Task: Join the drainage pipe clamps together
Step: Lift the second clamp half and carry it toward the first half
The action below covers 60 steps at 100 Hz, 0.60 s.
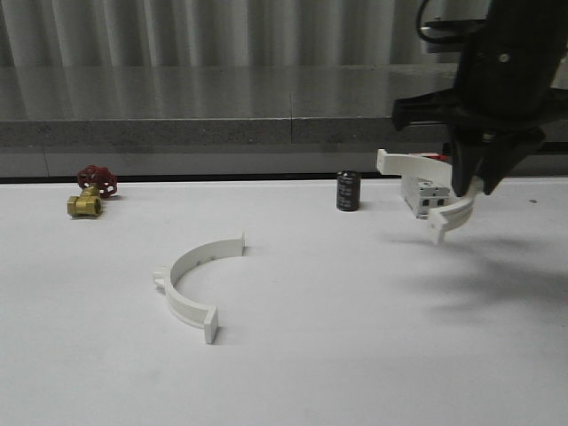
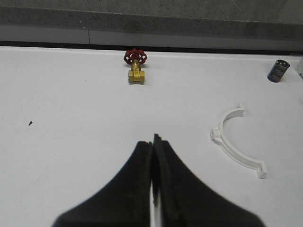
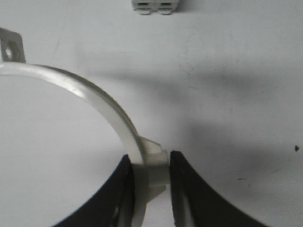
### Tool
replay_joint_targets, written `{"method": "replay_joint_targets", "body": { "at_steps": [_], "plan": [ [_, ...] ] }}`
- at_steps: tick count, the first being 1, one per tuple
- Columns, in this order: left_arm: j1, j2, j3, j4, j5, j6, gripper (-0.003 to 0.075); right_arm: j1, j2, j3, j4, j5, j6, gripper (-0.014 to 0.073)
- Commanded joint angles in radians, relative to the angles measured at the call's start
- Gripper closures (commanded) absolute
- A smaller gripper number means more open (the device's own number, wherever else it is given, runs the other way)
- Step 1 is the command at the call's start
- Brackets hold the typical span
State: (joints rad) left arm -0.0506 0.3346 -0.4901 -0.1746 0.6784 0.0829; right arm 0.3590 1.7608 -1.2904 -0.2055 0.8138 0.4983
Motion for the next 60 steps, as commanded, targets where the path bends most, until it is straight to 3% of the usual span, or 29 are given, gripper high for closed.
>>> {"method": "replay_joint_targets", "body": {
  "at_steps": [1, 14, 60],
  "plan": [
    [0.006, 0.008, -0.027, -0.018, -0.069, 0.001, 0.0741, 0.084, -0.033, -0.035, -0.155, -0.011, 0.216, 0.0649],
    [0.006, 0.008, -0.027, -0.018, -0.069, 0.001, 0.0741, 0.177, -0.015, -0.035, -0.234, -0.012, 0.337, 0.0649],
    [0.006, 0.008, -0.027, -0.018, -0.069, 0.001, 0.0741, 0.206, -0.008, -0.035, -0.227, -0.030, 0.342, 0.0649]
  ]
}}
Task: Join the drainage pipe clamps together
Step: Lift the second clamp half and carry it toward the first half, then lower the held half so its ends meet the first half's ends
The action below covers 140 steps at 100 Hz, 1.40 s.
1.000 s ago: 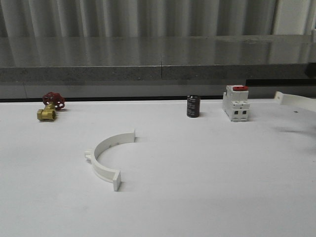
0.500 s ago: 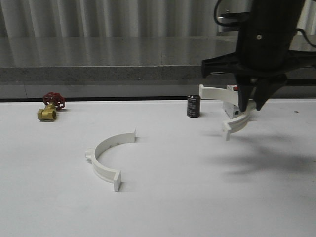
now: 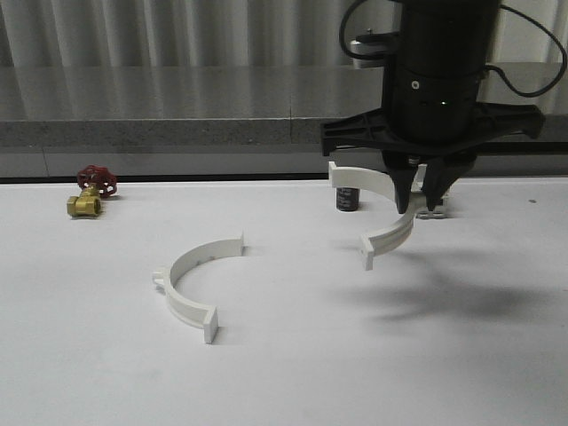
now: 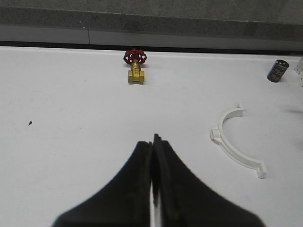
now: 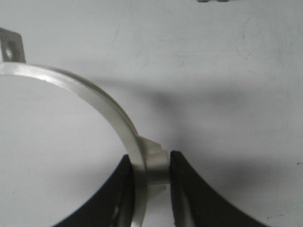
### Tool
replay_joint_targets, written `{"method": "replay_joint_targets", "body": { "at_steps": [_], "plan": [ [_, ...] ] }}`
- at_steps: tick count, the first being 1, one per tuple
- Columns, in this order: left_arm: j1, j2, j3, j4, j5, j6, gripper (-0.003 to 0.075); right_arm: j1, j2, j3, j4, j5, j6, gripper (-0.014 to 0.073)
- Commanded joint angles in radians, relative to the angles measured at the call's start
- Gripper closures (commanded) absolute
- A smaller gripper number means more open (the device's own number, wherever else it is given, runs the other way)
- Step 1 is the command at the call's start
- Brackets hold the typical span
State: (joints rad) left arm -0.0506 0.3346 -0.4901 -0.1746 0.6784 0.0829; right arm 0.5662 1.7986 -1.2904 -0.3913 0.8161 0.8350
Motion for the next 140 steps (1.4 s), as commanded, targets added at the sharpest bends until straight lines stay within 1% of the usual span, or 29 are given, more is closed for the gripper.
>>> {"method": "replay_joint_targets", "body": {
  "at_steps": [1, 9, 29, 37, 47, 56, 67, 83, 96, 107, 123, 140],
  "plan": [
    [0.006, 0.008, -0.027, -0.018, -0.069, 0.001, 0.0741, -0.001, -0.046, -0.035, -0.041, -0.035, 0.006, 0.0649],
    [0.006, 0.008, -0.027, -0.018, -0.069, 0.001, 0.0741, -0.001, -0.046, -0.035, -0.042, -0.087, 0.001, 0.0649],
    [0.006, 0.008, -0.027, -0.018, -0.069, 0.001, 0.0741, -0.001, -0.046, -0.035, -0.038, -0.140, 0.006, 0.0649],
    [0.006, 0.008, -0.027, -0.018, -0.069, 0.001, 0.0741, -0.001, -0.046, -0.035, -0.038, -0.184, 0.006, 0.0649],
    [0.006, 0.008, -0.027, -0.018, -0.069, 0.001, 0.0741, -0.001, -0.046, -0.035, 0.016, -0.210, 0.006, 0.0649],
    [0.006, 0.008, -0.027, -0.018, -0.069, 0.001, 0.0741, -0.001, -0.045, -0.035, 0.076, -0.202, 0.006, 0.0649],
    [0.006, 0.008, -0.027, -0.018, -0.069, 0.001, 0.0741, 0.005, -0.042, -0.035, 0.104, -0.190, 0.006, 0.0649],
    [0.006, 0.008, -0.027, -0.018, -0.069, 0.001, 0.0741, 0.055, -0.019, -0.035, 0.104, -0.151, 0.071, 0.0649],
    [0.006, 0.008, -0.027, -0.018, -0.069, 0.001, 0.0741, 0.107, 0.032, -0.045, 0.094, -0.155, 0.164, 0.0649],
    [0.006, 0.008, -0.027, -0.018, -0.069, 0.001, 0.0741, 0.131, 0.076, -0.070, 0.076, -0.150, 0.212, 0.0649],
    [0.006, 0.008, -0.027, -0.018, -0.069, 0.001, 0.0741, 0.151, 0.132, -0.114, 0.074, -0.144, 0.227, 0.0649],
    [0.006, 0.008, -0.027, -0.018, -0.069, 0.001, 0.0741, 0.162, 0.171, -0.155, 0.073, -0.106, 0.230, 0.0649]
  ]
}}
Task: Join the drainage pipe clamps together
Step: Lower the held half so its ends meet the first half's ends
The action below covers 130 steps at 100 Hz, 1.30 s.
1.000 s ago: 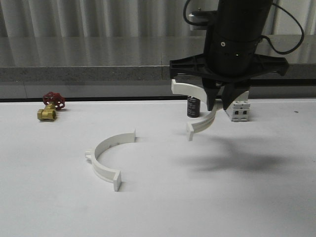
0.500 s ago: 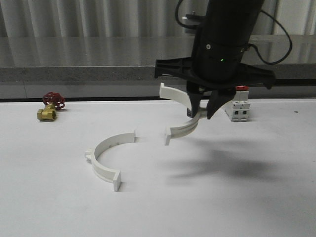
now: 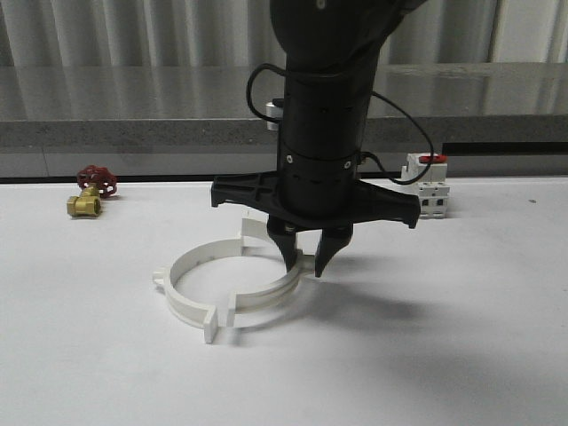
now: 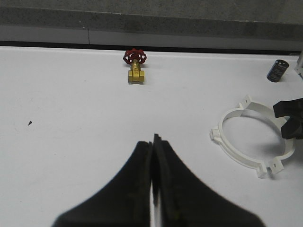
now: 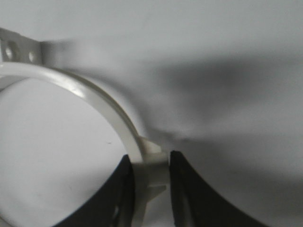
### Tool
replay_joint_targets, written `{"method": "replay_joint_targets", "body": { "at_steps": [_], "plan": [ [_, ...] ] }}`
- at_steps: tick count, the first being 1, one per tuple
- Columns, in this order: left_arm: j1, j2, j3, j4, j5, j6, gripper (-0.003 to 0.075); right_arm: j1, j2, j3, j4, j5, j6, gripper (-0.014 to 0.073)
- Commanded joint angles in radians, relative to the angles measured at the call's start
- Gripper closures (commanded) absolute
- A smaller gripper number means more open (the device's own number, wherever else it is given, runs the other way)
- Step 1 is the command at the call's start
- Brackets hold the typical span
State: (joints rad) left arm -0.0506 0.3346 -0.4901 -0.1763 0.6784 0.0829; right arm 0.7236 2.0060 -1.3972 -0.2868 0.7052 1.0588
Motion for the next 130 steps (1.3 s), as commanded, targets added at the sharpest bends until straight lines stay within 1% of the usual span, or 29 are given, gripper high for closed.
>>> {"method": "replay_joint_targets", "body": {
  "at_steps": [1, 62, 107, 116, 130],
  "plan": [
    [0.006, 0.008, -0.027, -0.016, -0.069, 0.001, 0.0741, 0.005, -0.035, -0.048, -0.031, 0.007, 0.006, 0.0649],
    [0.006, 0.008, -0.027, -0.016, -0.069, 0.001, 0.0741, 0.005, -0.023, -0.051, -0.030, -0.003, 0.072, 0.0649],
    [0.006, 0.008, -0.027, -0.016, -0.069, 0.001, 0.0741, 0.005, -0.003, -0.051, 0.014, 0.000, 0.072, 0.0648],
    [0.006, 0.008, -0.027, -0.016, -0.069, 0.001, 0.0741, 0.005, -0.003, -0.051, 0.018, 0.000, 0.072, 0.0630],
    [0.006, 0.008, -0.027, -0.016, -0.069, 0.001, 0.0741, 0.005, -0.003, -0.051, 0.018, -0.001, 0.072, 0.0559]
  ]
}}
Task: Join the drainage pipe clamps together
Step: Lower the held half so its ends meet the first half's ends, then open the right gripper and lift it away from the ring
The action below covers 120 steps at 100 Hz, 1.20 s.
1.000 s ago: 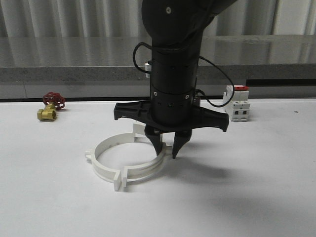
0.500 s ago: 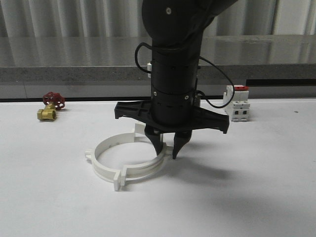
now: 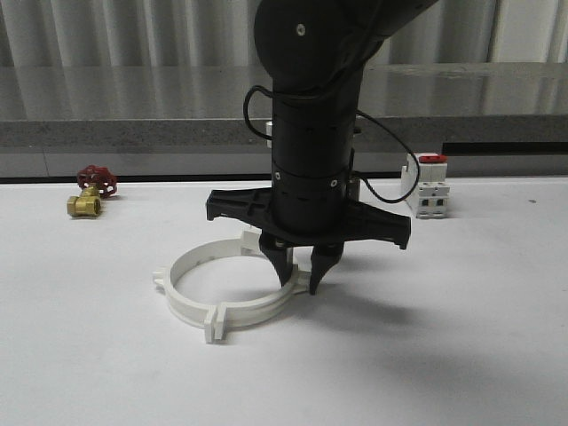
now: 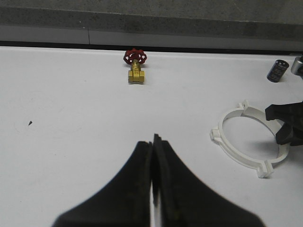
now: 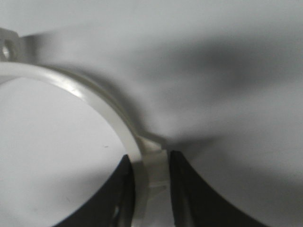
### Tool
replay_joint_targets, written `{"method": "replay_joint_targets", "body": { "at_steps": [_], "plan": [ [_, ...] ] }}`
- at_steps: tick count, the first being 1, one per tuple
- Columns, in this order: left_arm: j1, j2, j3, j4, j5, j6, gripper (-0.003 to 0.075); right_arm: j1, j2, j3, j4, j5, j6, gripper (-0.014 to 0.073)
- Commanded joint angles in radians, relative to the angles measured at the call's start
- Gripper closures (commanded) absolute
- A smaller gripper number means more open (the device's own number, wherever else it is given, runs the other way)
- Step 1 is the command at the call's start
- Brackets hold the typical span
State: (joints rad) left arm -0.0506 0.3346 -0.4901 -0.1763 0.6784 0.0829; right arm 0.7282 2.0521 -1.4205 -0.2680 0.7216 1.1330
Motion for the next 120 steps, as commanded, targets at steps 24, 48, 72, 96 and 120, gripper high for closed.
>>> {"method": "replay_joint_targets", "body": {
  "at_steps": [24, 48, 72, 96, 120],
  "plan": [
    [0.006, 0.008, -0.027, -0.016, -0.069, 0.001, 0.0741, 0.000, -0.049, -0.028, -0.001, -0.018, -0.002, 0.0394],
    [0.006, 0.008, -0.027, -0.016, -0.069, 0.001, 0.0741, 0.000, -0.049, -0.028, -0.028, -0.009, -0.002, 0.0272],
    [0.006, 0.008, -0.027, -0.016, -0.069, 0.001, 0.0741, 0.000, -0.049, -0.028, -0.055, 0.035, -0.003, 0.0116],
    [0.006, 0.008, -0.027, -0.016, -0.069, 0.001, 0.0741, -0.001, -0.050, -0.028, -0.084, 0.081, -0.005, 0.0117],
    [0.006, 0.008, -0.027, -0.016, -0.069, 0.001, 0.0741, -0.001, -0.051, -0.119, -0.063, 0.103, -0.141, 0.0117]
  ]
}}
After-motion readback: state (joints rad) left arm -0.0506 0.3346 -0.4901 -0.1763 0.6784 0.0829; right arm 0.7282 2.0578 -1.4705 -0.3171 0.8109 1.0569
